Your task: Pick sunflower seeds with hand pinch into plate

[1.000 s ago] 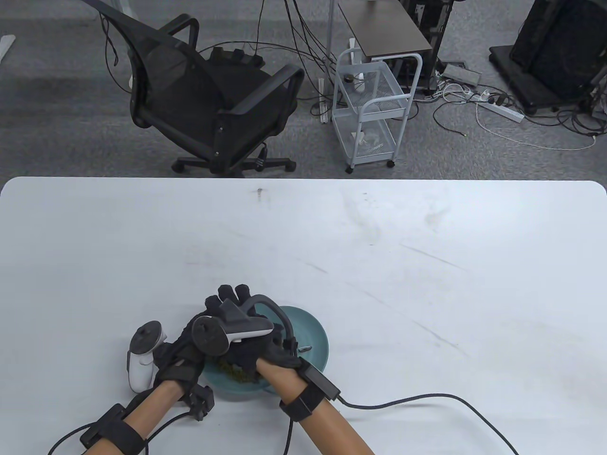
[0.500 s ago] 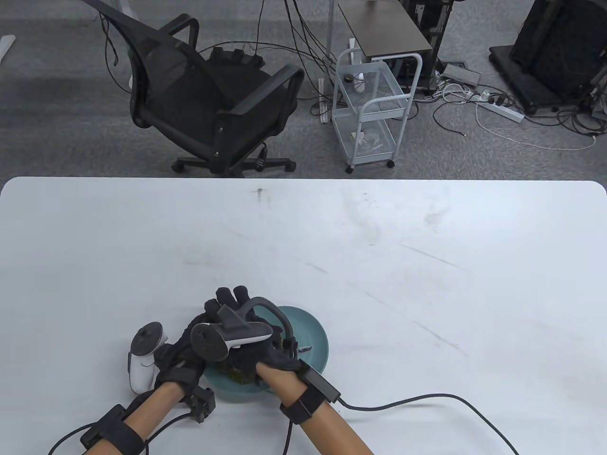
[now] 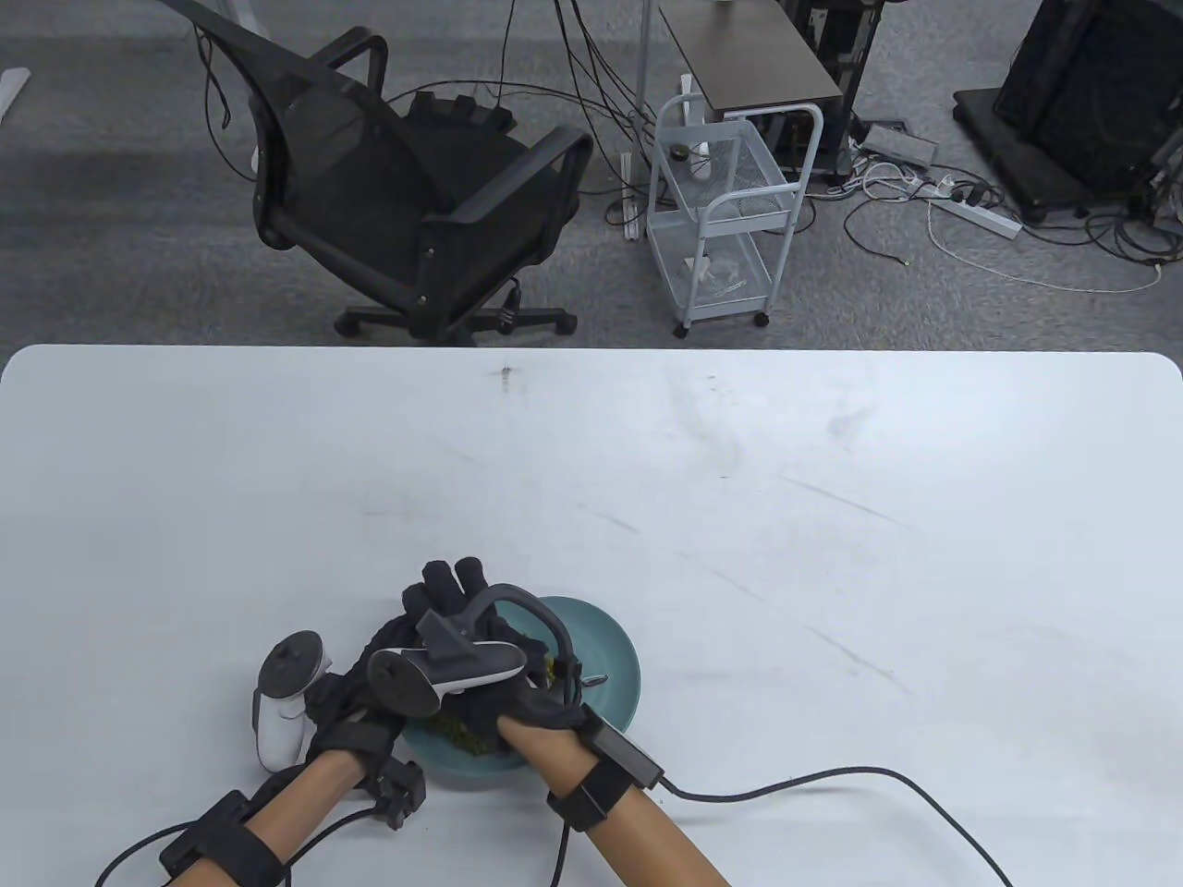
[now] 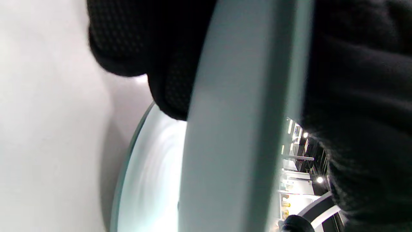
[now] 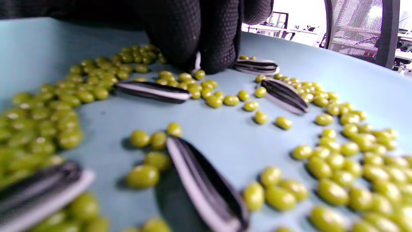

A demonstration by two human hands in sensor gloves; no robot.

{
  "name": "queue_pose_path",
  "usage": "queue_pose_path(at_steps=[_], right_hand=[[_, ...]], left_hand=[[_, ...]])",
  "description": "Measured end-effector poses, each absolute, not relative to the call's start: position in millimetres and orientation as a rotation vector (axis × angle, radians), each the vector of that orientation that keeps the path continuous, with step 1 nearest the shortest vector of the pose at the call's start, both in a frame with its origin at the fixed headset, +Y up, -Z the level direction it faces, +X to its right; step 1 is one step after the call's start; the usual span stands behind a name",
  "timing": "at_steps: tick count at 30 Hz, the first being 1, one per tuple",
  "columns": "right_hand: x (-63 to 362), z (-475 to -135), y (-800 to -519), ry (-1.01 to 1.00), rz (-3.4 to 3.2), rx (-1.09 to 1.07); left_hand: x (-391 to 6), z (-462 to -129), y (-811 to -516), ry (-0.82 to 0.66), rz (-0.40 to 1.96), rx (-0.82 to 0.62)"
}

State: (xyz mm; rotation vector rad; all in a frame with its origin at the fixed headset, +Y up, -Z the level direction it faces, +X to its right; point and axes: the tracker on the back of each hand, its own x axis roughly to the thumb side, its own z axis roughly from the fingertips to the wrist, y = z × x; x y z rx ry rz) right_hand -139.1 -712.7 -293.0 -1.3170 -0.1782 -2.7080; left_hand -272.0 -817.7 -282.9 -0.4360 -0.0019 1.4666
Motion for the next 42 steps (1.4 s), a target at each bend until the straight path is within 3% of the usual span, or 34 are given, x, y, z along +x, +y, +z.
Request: queue_pose_path(at_steps=[6,11,21,27,31,36,42], right_hand=[[-134,-294,-710,-0.141,-2.739,-1.342],[-119,-299,-691,-0.083,-2.827,-1.333],[-49,-308,-656,0.002,-3.036,-1.175],[-4,-306,-679,-0.124,-3.072,-1.041],[20,-297,-713,-0.225,-3.054,-0.946],[26,-297,-742,-0.396,-3.046,-0.923],[17,-295,-749,-0.476,-2.983,-0.985]], left_hand=[[-272,-284,-818,-0.008,1.483,-0.448],[-272,-284,-817,0.003,1.491,-0.451],[-275,-285,-818,0.045,1.504,-0.433],[-278,-287,-820,0.073,1.520,-0.447],[-278,-286,-819,0.078,1.512,-0.446],[-277,-287,-820,0.075,1.489,-0.450],[-280,-289,-822,0.082,1.532,-0.460]])
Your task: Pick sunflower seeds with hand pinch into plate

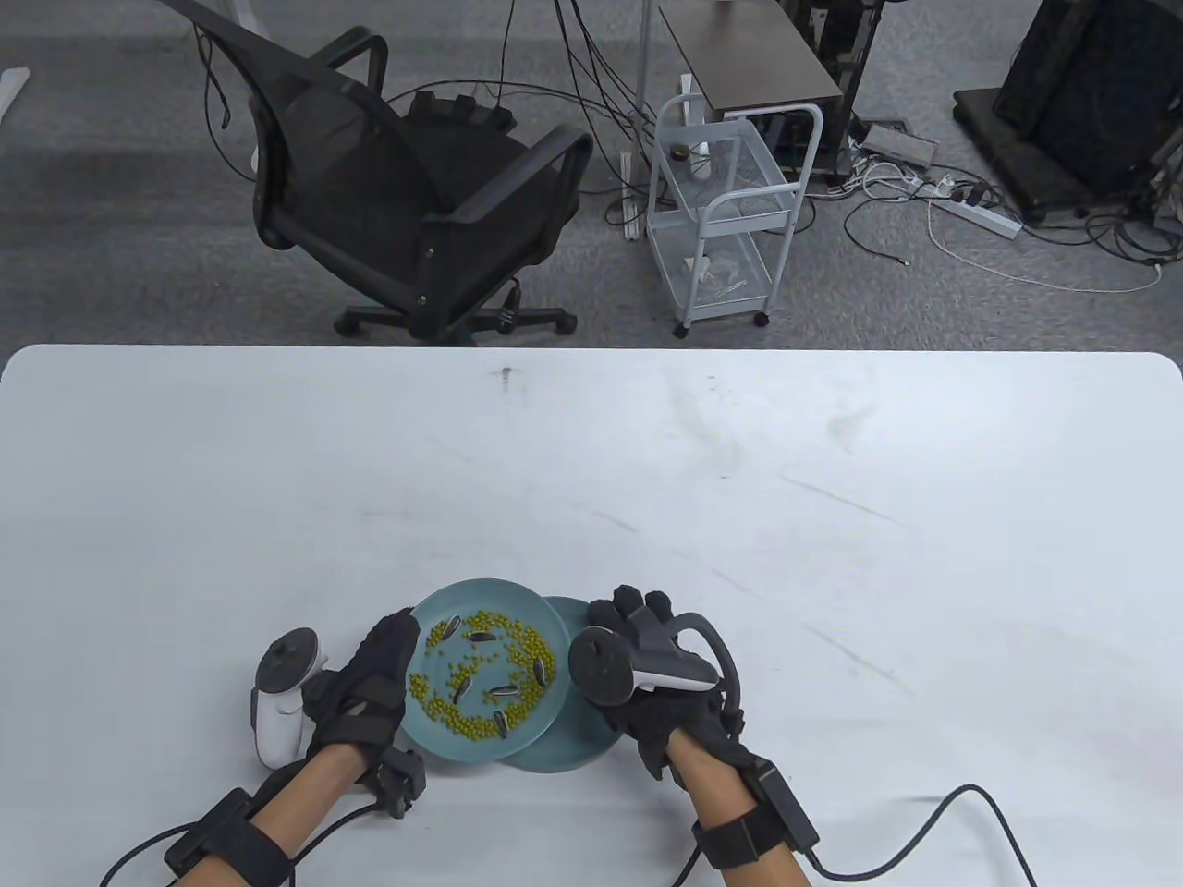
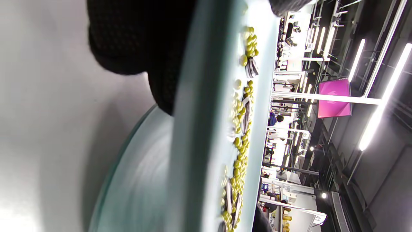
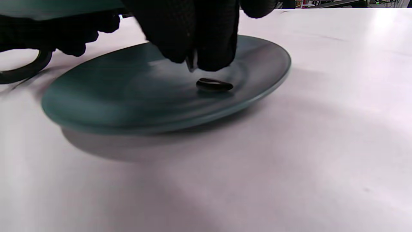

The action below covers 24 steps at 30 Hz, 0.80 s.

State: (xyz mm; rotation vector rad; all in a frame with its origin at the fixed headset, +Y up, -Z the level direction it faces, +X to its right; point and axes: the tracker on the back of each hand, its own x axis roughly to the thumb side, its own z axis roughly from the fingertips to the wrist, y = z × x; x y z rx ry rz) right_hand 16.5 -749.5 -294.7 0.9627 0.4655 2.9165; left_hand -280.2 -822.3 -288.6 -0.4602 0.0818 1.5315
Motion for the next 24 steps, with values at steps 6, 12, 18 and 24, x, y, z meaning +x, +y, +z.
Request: queue_pose_path(at_steps=[6,12,18,24], right_hand=[[15.0,-293.3,-750.2,0.481,2.921,0.953],[18.0,-293.6,-748.7,0.481,2.913,0.924],[19.3,-294.1,-748.3,0.475,2.910,0.911],[21.6,-294.9,-747.0,0.475,2.904,0.888]], left_hand=[[-281.4,-289.3,-823.0,0.091,1.549,-0.462],[-280.6,-289.1,-823.7,0.083,1.535,-0.453],[-280.6,-289.3,-824.2,0.081,1.540,-0.454],[-280.3,-289.7,-824.7,0.077,1.536,-0.458]])
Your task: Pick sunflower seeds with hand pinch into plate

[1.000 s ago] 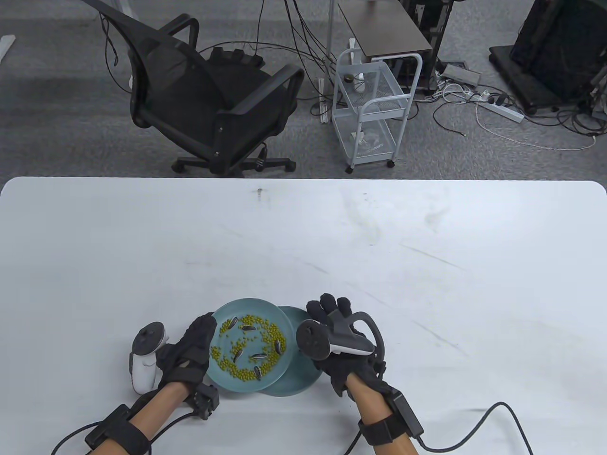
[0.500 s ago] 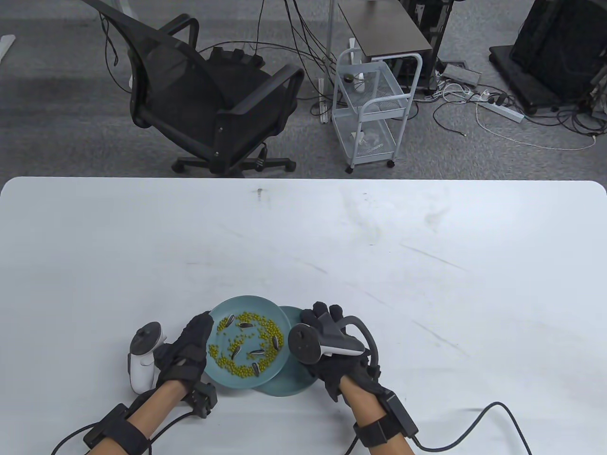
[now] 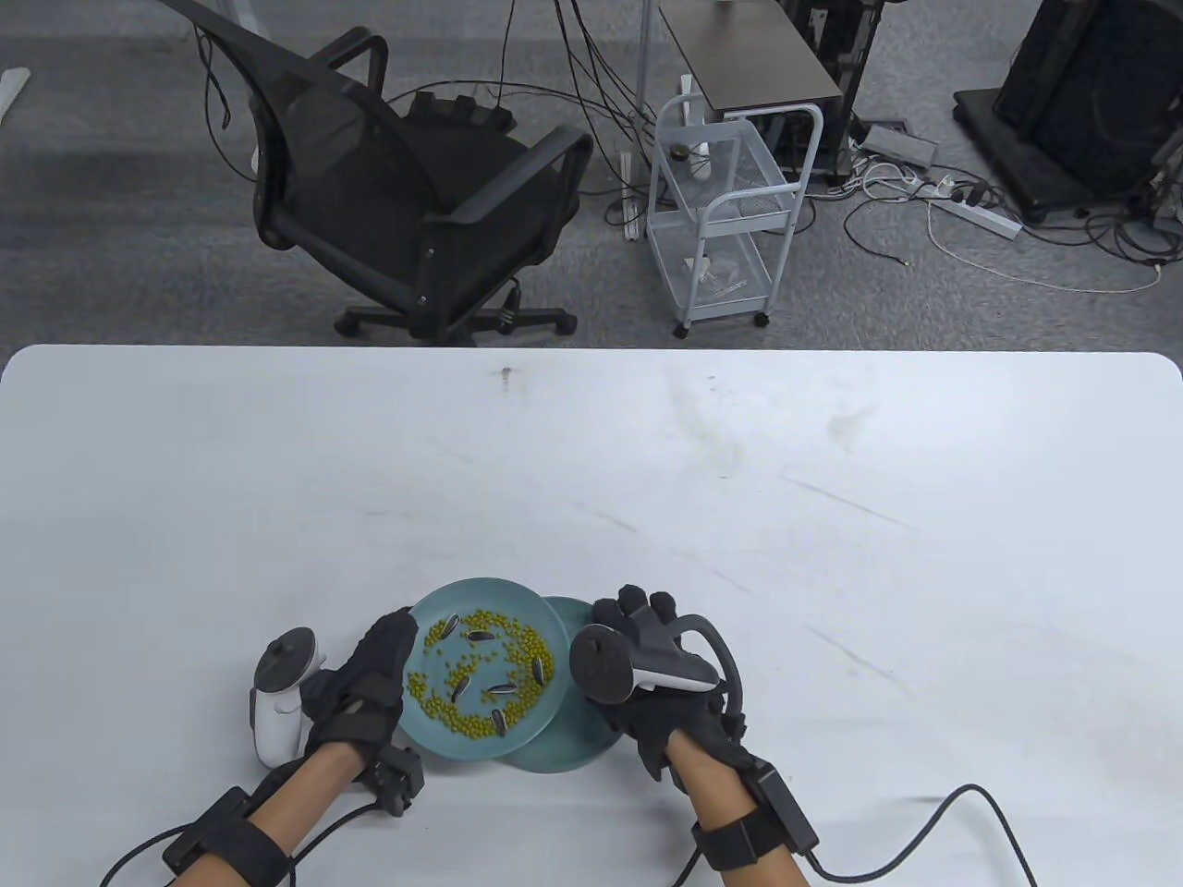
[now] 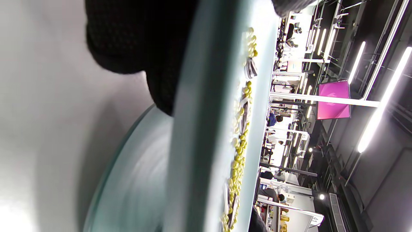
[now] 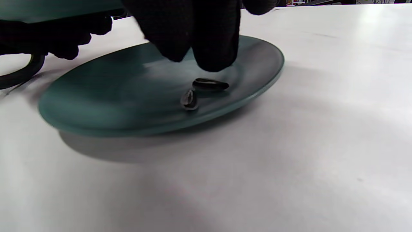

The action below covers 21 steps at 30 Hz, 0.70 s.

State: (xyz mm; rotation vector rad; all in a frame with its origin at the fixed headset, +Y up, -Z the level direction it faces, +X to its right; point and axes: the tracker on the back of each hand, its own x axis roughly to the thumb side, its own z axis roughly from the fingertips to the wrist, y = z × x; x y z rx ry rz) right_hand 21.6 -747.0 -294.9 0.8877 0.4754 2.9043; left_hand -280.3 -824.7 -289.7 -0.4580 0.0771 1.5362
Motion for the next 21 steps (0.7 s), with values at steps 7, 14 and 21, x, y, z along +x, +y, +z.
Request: queue_pose_path(at_steps=[7,14,21], right_hand=[[22,-296,-731,0.430,2.906,0.876],[-3,-311,-692,0.295,2.873,0.930],[-57,-326,-681,0.294,2.737,1.090]], left_hand=[[-280,-290,-825,0.076,1.539,-0.462],[-280,-290,-825,0.083,1.530,-0.470],[-279,-290,-826,0.075,1.517,-0.472]])
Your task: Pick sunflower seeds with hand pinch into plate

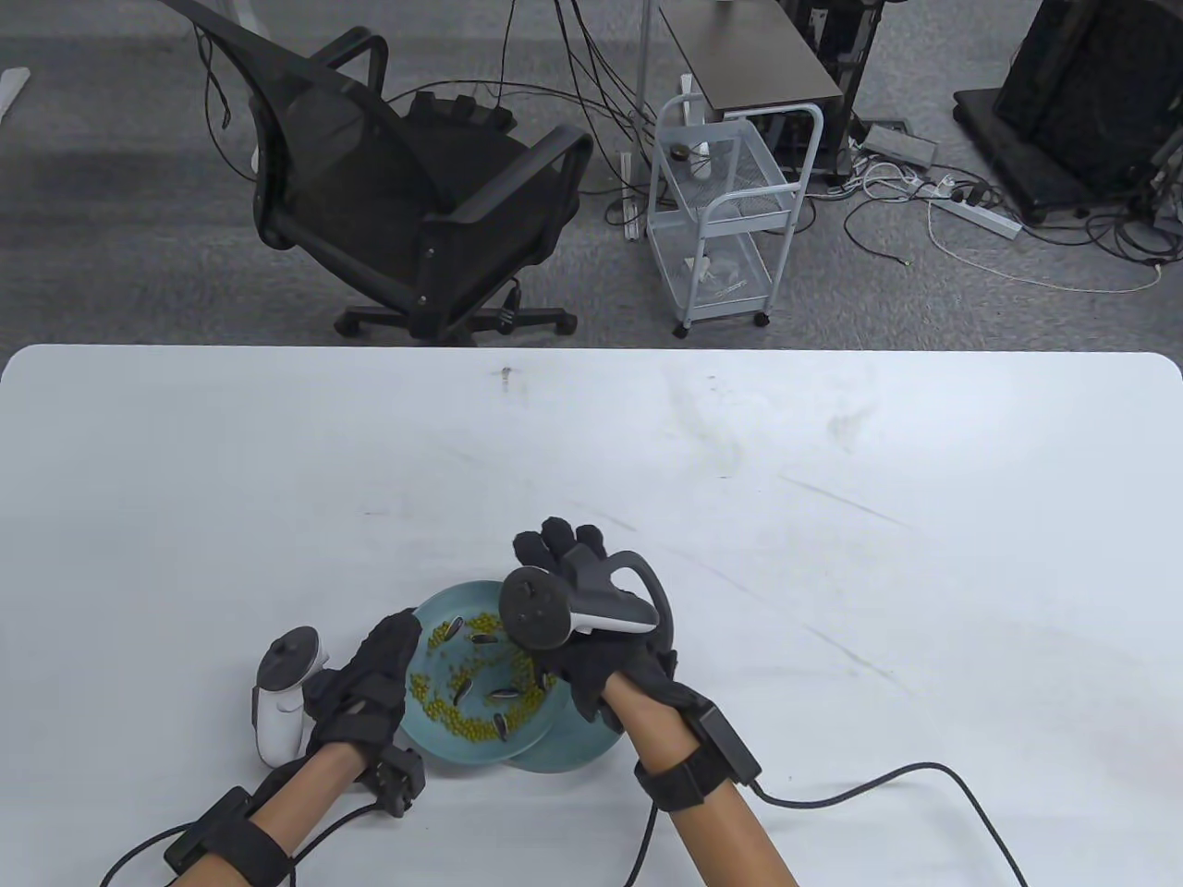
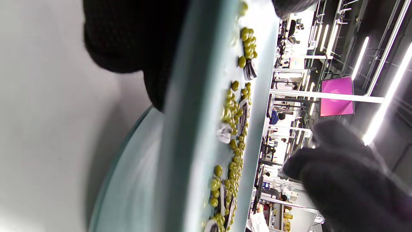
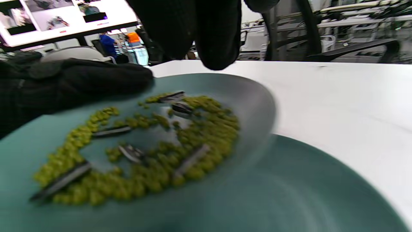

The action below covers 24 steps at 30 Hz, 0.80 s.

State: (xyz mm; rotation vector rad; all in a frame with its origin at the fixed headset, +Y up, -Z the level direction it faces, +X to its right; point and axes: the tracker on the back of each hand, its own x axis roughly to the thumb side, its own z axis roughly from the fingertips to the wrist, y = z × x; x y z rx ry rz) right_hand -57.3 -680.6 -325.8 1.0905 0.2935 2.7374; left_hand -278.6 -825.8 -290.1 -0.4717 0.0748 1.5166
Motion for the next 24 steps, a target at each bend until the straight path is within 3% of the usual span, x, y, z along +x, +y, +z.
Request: queue_pose_path(at_steps=[8,14,24], right_hand=[[-105,-339,-697,0.367,2.742,1.158],[-109,-342,-711,0.428,2.784,1.153],[-114,-333,-715,0.318,2.900,1.219]], left_hand=[[-278,-291,-827,0.073,1.507,-0.488],[-279,-294,-829,0.090,1.536,-0.527],[-275,-293,-829,0.082,1.510,-0.515]])
